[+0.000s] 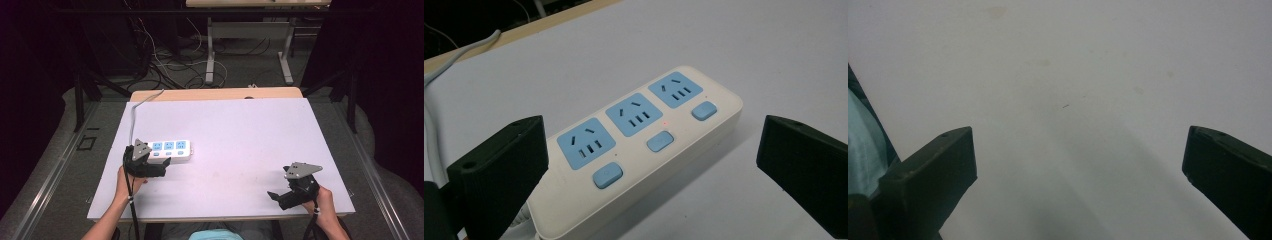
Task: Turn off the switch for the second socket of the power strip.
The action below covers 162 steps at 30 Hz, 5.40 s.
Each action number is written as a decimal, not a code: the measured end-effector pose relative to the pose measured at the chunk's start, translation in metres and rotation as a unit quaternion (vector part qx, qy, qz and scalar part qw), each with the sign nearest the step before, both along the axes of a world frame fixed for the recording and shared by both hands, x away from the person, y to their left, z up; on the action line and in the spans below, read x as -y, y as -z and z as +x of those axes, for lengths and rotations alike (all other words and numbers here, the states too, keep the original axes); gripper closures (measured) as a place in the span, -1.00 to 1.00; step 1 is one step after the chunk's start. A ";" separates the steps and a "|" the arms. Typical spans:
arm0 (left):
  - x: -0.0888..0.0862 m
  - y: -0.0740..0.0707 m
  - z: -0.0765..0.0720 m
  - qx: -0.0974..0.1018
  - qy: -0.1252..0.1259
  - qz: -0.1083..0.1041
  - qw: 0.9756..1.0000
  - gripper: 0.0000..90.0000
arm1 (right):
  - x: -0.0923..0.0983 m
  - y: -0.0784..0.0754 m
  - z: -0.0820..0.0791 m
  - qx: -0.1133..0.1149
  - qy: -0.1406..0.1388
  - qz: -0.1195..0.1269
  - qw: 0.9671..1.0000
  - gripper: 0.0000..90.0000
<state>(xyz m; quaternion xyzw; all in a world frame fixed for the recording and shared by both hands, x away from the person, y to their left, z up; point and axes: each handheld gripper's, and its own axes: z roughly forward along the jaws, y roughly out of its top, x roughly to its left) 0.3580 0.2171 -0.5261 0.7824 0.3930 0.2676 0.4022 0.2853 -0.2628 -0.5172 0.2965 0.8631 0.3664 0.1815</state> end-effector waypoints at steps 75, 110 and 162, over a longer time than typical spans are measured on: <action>0.009 0.023 0.033 -0.050 0.035 -0.014 0.998 0.99 | -0.001 0.002 0.000 -0.001 -0.005 -0.009 1.000 -0.99; 0.011 0.022 0.037 -0.055 0.040 -0.011 0.998 1.00 | -0.002 0.002 0.000 -0.002 -0.006 -0.013 1.000 -0.98; -0.003 0.021 0.042 -0.091 0.043 -0.042 0.994 1.00 | -0.003 0.002 -0.002 -0.002 -0.006 -0.021 1.000 -0.98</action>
